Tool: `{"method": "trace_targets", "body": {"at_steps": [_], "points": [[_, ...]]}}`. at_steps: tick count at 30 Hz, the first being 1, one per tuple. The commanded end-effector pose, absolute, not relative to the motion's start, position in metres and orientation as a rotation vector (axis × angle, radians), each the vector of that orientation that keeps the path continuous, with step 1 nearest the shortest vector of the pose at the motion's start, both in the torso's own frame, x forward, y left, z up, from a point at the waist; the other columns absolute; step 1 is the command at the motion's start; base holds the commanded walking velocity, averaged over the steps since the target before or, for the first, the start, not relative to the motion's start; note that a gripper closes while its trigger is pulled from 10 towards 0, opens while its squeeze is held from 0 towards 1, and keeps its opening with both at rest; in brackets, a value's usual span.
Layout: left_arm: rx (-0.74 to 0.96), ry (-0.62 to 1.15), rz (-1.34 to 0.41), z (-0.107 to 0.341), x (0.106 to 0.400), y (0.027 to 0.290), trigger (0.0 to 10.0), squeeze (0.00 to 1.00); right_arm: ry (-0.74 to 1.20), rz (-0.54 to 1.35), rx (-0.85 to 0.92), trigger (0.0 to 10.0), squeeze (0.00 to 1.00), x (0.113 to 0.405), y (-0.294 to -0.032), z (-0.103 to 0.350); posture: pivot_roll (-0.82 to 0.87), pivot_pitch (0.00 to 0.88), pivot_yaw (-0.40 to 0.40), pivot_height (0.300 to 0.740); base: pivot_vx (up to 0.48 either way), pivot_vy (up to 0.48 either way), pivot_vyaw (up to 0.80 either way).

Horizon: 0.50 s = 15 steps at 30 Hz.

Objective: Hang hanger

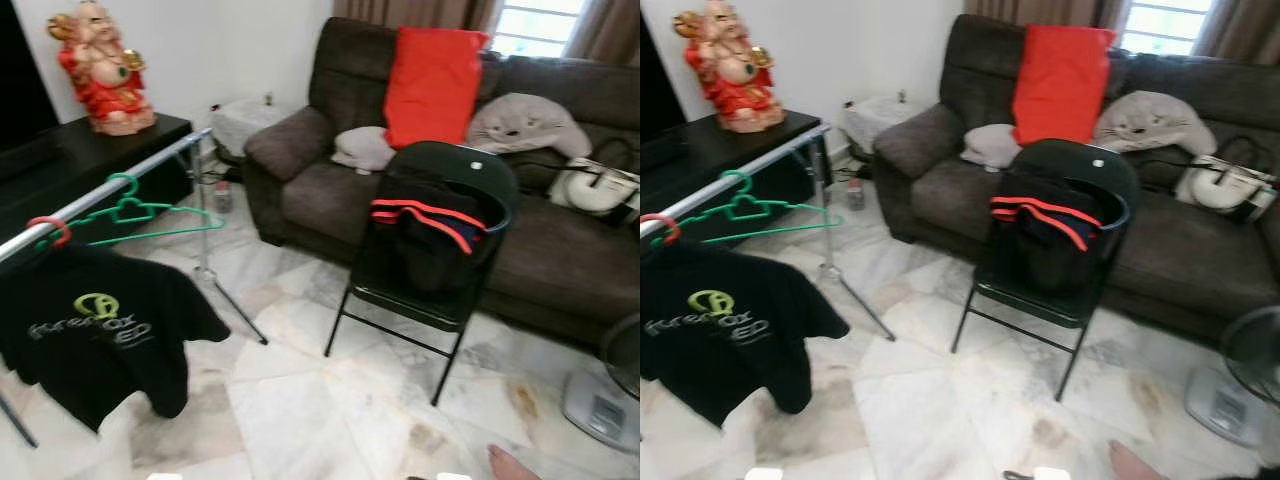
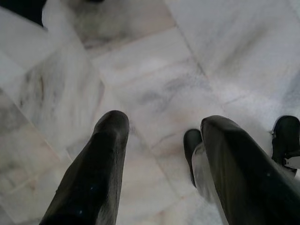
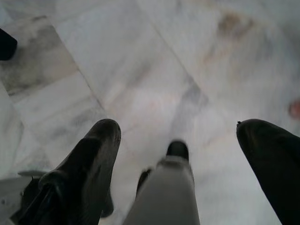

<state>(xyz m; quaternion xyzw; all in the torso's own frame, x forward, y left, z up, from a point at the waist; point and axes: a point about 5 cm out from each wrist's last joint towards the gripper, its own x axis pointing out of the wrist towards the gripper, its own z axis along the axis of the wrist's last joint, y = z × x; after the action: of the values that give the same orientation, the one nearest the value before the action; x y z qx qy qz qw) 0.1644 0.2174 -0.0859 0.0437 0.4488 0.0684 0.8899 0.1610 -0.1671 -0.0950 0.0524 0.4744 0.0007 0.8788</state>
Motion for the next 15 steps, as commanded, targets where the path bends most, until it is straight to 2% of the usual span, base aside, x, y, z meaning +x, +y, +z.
{"method": "trace_targets", "body": {"at_steps": [1,4,15], "points": [[0.083,0.945,0.144,-0.0871,0.1622,0.2174,10.0,0.0,0.978,-0.017,0.106,10.0,0.0,0.1623,-0.1723,-0.094,0.06,0.001,0.022,0.74,0.0,0.0,0.0],[0.076,0.946,0.14,-0.0873,0.1618,0.2169,10.0,0.0,0.968,-0.022,0.109,10.0,0.0,0.1628,-0.1725,-0.0936,0.06,0.002,0.022,0.74,0.192,0.0,0.0],[0.069,0.948,0.139,-0.0883,0.1602,0.2149,10.0,0.0,0.945,-0.031,0.123,10.0,0.0,0.1639,-0.173,-0.0926,0.06,0.0,0.02,0.74,0.379,0.0,0.0]]}}
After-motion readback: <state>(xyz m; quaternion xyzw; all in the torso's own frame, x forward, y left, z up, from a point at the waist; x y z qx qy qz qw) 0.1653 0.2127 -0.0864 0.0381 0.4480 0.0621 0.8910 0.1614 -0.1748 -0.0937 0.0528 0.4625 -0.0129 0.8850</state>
